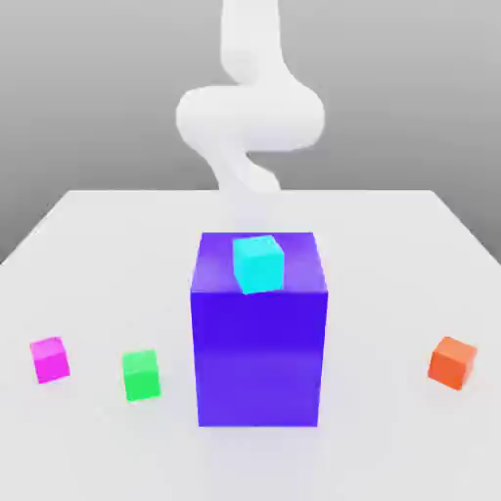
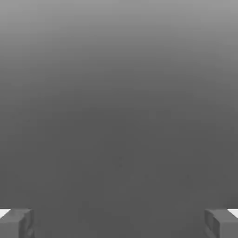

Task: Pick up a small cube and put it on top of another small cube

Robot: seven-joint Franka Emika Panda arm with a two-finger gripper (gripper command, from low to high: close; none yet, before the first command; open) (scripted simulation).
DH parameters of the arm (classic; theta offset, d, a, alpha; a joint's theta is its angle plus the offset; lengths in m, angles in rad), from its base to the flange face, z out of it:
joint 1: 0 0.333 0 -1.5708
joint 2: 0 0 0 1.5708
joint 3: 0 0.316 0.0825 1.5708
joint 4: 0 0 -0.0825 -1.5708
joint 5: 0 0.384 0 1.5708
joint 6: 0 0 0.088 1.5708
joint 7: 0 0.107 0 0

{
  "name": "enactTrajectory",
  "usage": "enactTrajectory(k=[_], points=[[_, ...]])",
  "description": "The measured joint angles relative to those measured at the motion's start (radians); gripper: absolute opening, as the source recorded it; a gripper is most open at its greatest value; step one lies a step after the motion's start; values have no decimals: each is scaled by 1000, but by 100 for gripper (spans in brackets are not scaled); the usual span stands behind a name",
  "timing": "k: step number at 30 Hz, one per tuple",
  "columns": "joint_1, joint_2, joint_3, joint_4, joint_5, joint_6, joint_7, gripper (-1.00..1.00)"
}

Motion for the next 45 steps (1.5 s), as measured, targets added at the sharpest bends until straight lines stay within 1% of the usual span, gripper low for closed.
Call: enactTrajectory(k=[7,13,17,21,24,28,29,34,35,37,41,42,45], points=[[-143,257,-101,-110,-32,145,75,0],[-249,472,-206,-202,-28,266,116,0],[-314,619,-281,-263,11,347,117,0],[-411,772,-320,-324,104,426,80,0],[-462,886,-286,-335,209,495,16,0],[-570,1030,-156,-307,328,604,-74,0],[-592,1056,-131,-301,344,624,-87,-100],[-592,1056,-130,-301,342,624,-84,-100],[-604,1068,-117,-298,346,634,-88,-100],[-578,1034,-148,-307,325,606,-71,-100],[-517,899,-238,-338,195,506,27,-100],[-516,863,-246,-347,159,481,57,-100],[-471,784,-236,-385,119,445,198,-100]])
